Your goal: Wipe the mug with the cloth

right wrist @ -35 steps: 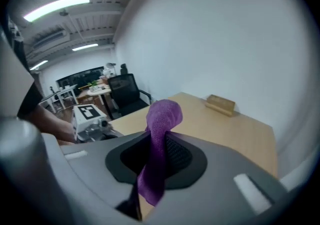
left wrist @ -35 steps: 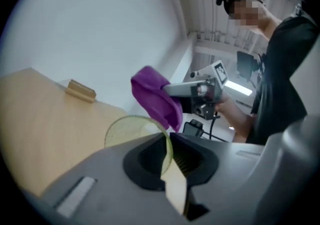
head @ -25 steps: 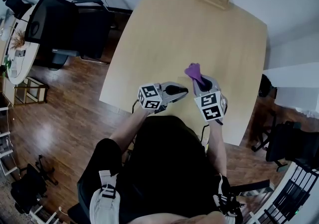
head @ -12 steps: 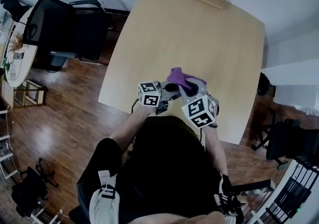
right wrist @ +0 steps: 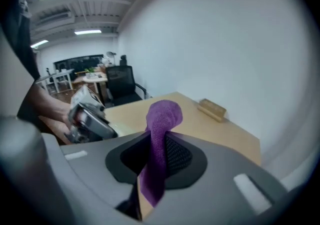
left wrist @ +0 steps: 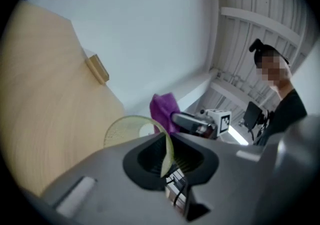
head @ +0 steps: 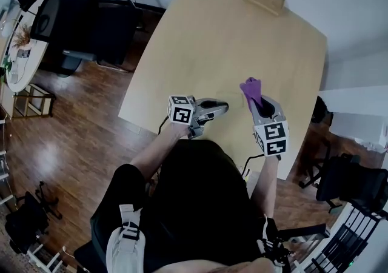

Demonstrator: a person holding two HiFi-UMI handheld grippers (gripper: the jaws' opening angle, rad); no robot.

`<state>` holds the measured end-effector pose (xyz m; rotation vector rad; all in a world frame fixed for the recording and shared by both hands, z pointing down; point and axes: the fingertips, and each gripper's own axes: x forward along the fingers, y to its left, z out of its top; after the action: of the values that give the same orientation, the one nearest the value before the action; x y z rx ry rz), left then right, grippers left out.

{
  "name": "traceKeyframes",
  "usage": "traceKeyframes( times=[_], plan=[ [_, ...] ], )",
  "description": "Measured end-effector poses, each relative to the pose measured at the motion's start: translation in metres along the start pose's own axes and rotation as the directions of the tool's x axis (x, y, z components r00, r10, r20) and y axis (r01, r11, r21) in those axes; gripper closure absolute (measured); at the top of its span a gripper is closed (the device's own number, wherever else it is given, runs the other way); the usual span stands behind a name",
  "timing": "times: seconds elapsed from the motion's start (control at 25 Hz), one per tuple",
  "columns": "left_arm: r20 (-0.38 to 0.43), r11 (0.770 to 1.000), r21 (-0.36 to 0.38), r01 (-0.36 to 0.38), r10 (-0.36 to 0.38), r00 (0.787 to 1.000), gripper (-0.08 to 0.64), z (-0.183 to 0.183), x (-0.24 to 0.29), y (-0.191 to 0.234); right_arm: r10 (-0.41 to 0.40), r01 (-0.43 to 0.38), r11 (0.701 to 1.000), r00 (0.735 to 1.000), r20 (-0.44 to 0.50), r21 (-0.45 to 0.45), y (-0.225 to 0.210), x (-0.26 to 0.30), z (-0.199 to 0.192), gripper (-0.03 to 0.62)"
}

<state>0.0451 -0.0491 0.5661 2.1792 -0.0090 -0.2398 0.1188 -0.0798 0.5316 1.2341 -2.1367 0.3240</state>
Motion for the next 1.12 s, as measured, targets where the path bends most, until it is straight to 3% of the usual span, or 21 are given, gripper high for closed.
traceKeyframes(
  times=[0.12,0.24,0.36,0.48,0.56,0.64,0.68,0.76,0.88,1.0,1.12],
  plan=[
    [-0.057,0.999,0.050,-0.016,0.018,0.998,0.512,-0.007,0.008,0.002,0.178,-0.171,0.976,0.983,0.043,-0.137,0.061,0.002,0.040,0.526],
    [-0.114,0.989,0.143,-0.034,0.051,0.992,0.512,-0.012,0.016,-0.003,0.233,-0.245,0.935,0.970,-0.076,-0.255,0.095,0.018,0.032,0.526],
    [-0.129,0.985,0.172,-0.020,0.043,0.991,0.514,-0.015,0.016,-0.009,0.251,-0.261,0.949,0.965,-0.079,-0.178,0.087,0.022,0.016,0.528],
    [-0.076,0.998,0.067,0.004,0.001,0.997,0.512,-0.013,0.006,-0.007,0.192,-0.196,0.979,0.979,-0.065,-0.058,0.050,0.026,-0.012,0.528],
    [-0.021,0.998,-0.058,0.015,-0.016,1.000,0.511,-0.011,-0.003,0.002,0.080,-0.079,0.997,0.985,-0.154,0.013,0.007,0.034,-0.056,0.528],
    [0.049,0.981,-0.194,0.025,-0.015,0.999,0.518,-0.011,-0.011,0.017,-0.034,0.052,0.997,0.965,-0.261,0.063,-0.030,0.036,-0.104,0.526],
    [0.072,0.968,-0.249,0.022,-0.004,0.997,0.518,-0.013,-0.014,0.028,-0.056,0.083,0.992,0.962,-0.267,0.092,-0.037,0.033,-0.115,0.526],
    [0.084,0.941,-0.339,0.007,0.023,0.996,0.518,-0.021,-0.019,0.050,-0.030,0.056,0.988,0.984,-0.177,0.144,-0.029,0.029,-0.103,0.526],
    [0.041,0.892,-0.450,-0.025,0.048,0.998,0.518,-0.043,-0.014,0.077,0.086,-0.081,0.991,0.995,-0.041,0.103,0.010,0.042,-0.072,0.527],
    [0.009,0.835,-0.550,-0.026,0.037,0.999,0.518,-0.059,-0.003,0.090,0.180,-0.179,0.984,0.982,-0.049,0.028,0.048,0.070,-0.072,0.528],
    [-0.001,0.806,-0.592,-0.019,0.023,1.000,0.511,-0.066,0.001,0.103,0.209,-0.205,0.978,0.973,-0.096,0.050,0.058,0.102,-0.098,0.526]
  ],
)
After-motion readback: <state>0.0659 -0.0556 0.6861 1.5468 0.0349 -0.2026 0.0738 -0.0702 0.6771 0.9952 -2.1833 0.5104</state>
